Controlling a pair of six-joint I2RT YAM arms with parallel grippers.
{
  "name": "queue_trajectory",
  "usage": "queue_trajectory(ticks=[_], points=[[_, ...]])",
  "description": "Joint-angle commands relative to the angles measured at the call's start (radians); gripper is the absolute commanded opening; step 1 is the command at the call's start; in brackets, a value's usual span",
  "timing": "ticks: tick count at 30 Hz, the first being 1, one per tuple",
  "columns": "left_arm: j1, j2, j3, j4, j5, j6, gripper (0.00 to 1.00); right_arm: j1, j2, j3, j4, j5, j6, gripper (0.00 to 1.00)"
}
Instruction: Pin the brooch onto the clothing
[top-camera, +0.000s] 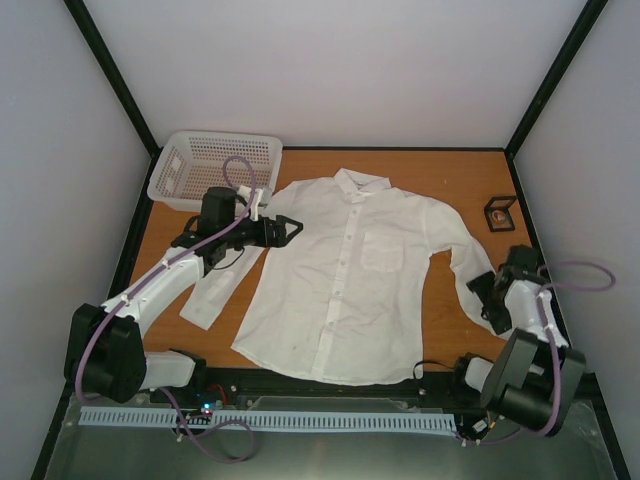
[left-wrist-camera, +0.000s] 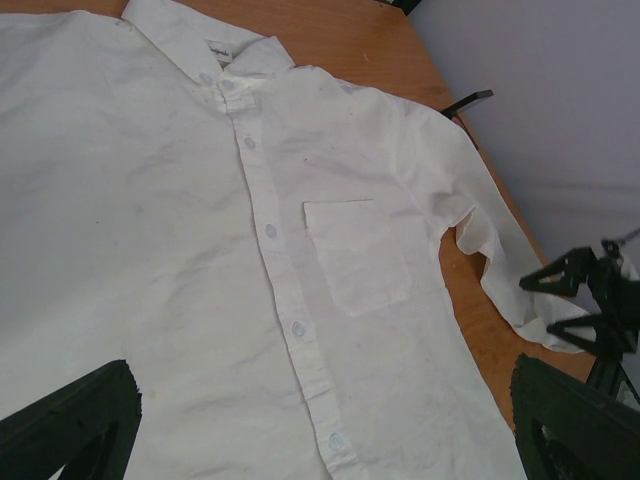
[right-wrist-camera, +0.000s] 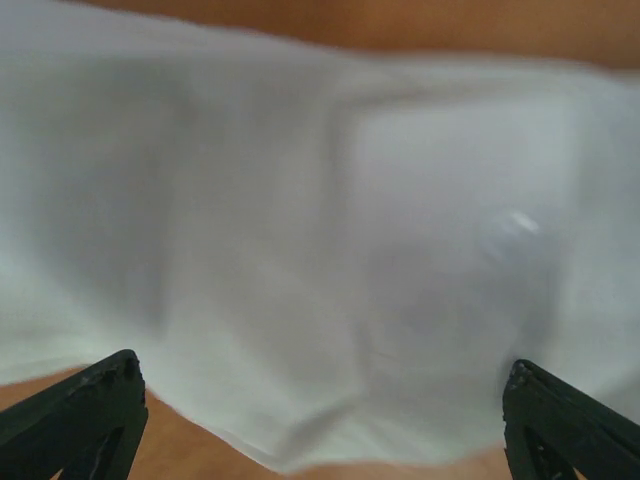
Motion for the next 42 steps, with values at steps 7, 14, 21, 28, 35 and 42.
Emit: queue_trajectory(ticks=[7,14,21,28,35,42], points=[[0.007,-0.011,0.002,0.017,0.016,0.003,1.0,-0.032,-0.566,-0.135,-0.353,0.139,0.463,0.89],[0.007,-0.014,0.012,0.002,-0.002,0.022,1.0,-0.05,-0.509,-0.131,-0.185,0.238,0.443,0.91],[0.007,0.001,0.015,0.005,0.02,0.018,1.0,-0.097,-0.244,-0.081,-0.029,0.278,0.358,1.0],[0.007,0.006,0.024,0.002,0.005,0.027,1.0,-0.098,-0.247,0.006,0.056,0.247,0.186,1.0],[0.007,0.005,0.021,0.002,0.006,0.03,1.0,-0.111,-0.115,0.042,0.088,0.242,0.207,1.0],[0.007,-0.008,0.015,0.002,0.01,0.028,1.0,-0.272,-0.113,-0.058,-0.005,0.323,0.306,0.99]])
